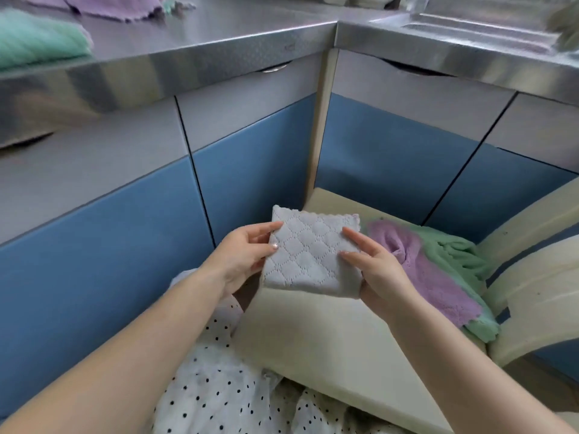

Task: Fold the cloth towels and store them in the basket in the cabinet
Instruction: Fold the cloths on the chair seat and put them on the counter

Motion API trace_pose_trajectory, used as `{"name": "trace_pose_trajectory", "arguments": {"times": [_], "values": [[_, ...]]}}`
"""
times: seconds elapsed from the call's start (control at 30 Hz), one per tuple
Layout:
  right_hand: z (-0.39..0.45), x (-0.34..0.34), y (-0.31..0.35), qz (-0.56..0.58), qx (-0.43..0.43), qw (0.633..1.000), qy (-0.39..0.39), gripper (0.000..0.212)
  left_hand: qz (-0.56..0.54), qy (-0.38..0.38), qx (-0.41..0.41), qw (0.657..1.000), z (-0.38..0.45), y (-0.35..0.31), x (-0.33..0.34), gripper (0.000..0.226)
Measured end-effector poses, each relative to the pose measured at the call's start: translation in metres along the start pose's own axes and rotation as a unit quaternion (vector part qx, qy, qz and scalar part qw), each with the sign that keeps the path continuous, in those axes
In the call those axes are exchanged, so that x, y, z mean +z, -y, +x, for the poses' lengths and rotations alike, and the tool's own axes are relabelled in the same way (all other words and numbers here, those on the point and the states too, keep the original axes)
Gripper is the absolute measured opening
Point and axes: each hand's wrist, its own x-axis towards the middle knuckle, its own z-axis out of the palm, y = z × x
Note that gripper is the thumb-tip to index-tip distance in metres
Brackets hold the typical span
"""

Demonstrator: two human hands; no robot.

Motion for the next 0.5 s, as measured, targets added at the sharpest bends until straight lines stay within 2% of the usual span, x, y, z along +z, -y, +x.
{"name": "trace_pose_trajectory", "arguments": {"times": [0.17, 0.27, 0.4, 0.5], "values": [[-0.004, 0.038, 0.067, -0.053, -0.050, 0.994, 0.079, 0.032, 0.013, -0.026, 0.106, 0.994, -0.032, -0.061, -0.022, 0.038], [-0.007, 0.067, 0.105, -0.098, -0.115, 0.981, 0.119, 0.030, 0.026, -0.052, 0.178, 0.982, -0.052, -0.094, -0.037, 0.035], [-0.016, 0.119, 0.149, -0.184, -0.205, 0.946, 0.173, 0.037, 0.017, -0.107, 0.256, 0.961, -0.088, -0.140, -0.063, 0.031], [-0.024, 0.158, 0.174, -0.217, -0.234, 0.921, 0.222, 0.041, 0.021, -0.142, 0.297, 0.944, -0.112, -0.167, -0.082, 0.031]]}}
